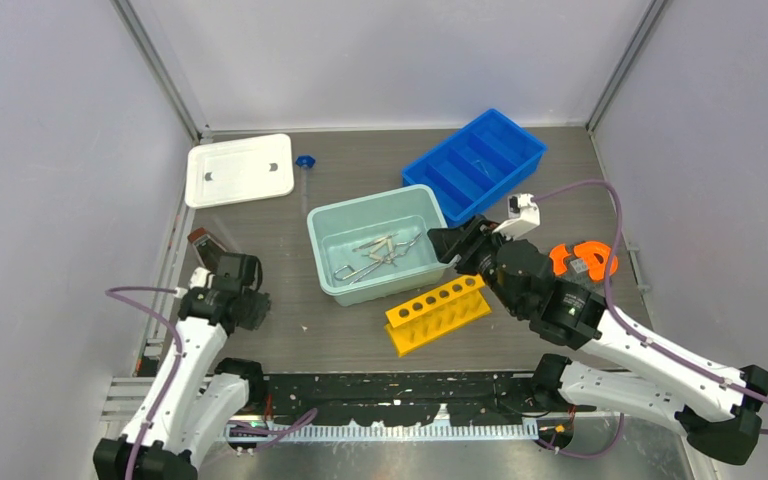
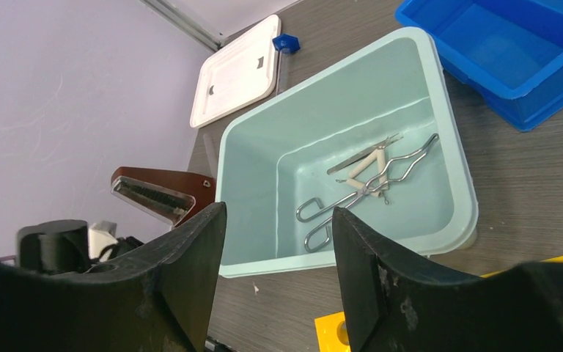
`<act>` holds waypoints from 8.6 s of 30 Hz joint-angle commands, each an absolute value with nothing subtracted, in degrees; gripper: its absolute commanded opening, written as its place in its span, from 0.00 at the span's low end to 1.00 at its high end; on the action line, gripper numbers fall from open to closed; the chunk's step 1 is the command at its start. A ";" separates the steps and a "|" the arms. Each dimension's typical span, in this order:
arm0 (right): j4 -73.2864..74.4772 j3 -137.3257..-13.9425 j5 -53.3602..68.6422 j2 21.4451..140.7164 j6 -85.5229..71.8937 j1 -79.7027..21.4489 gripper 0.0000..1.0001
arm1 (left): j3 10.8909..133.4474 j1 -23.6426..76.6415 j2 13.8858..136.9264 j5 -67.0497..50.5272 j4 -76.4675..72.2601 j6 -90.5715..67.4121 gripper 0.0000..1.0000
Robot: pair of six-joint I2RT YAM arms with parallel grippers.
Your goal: Organize the chemistry lab equipment
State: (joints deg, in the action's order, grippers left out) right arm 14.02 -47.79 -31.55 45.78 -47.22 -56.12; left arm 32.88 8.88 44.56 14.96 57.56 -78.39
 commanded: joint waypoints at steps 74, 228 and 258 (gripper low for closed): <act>5.75 -69.32 6.38 77.33 -39.93 -50.77 0.13 | 39.24 9.19 29.00 -37.17 27.65 -32.60 0.91; 33.65 -33.02 -29.11 18.25 -40.37 -50.62 1.00 | 85.34 2.54 91.21 13.99 40.82 -23.65 0.76; 34.54 -32.75 -30.77 12.50 -34.24 -50.62 0.99 | 92.16 -17.10 113.25 6.12 45.13 -24.16 0.58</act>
State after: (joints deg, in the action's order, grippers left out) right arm 35.62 -31.29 -28.42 12.84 -36.42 -50.50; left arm 88.90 -16.03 111.70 8.67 42.61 -26.22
